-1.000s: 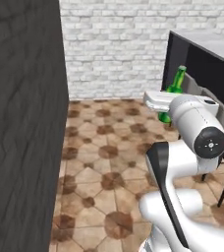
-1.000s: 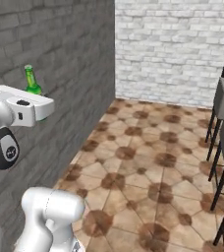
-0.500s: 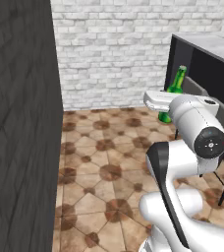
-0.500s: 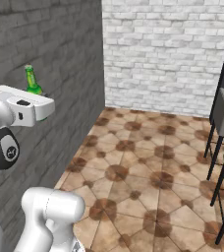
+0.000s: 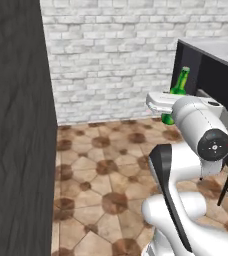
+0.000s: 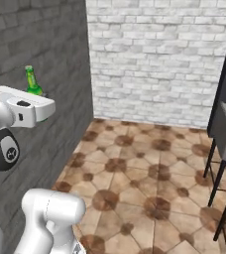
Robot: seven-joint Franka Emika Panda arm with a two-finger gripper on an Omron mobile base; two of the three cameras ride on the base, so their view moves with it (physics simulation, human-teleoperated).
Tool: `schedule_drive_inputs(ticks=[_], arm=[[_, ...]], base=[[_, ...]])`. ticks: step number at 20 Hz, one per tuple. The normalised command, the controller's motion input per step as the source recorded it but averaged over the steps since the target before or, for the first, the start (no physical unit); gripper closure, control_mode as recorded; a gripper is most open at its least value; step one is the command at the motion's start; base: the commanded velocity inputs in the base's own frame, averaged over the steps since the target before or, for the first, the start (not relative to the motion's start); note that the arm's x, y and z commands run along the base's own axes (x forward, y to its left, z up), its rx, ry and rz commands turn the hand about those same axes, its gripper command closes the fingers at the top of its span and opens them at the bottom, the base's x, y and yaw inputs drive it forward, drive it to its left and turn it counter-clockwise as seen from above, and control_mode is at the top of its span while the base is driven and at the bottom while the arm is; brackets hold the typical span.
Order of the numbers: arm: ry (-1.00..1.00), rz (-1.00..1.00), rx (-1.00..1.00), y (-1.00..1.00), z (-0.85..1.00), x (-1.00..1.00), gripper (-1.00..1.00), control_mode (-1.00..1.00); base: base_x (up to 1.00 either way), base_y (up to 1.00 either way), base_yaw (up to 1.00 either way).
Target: Open the cabinet directly in front. Then move the beer and the cup to the dining counter with the candle on it.
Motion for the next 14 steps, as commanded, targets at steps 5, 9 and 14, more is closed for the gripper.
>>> schedule_drive_inputs(ticks=[5, 9, 14], arm=[[0.0, 0.0, 0.0, 0.0, 0.0, 0.0, 1.0, 1.0], [0.0, 0.0, 0.0, 0.0, 0.0, 0.0, 1.0, 1.0], [0.0, 0.0, 0.0, 0.0, 0.0, 0.0, 1.0, 1.0]], base=[[1.0, 0.23, -0.12], [1.0, 0.32, -0.23], [0.98, 0.59, -0.58]])
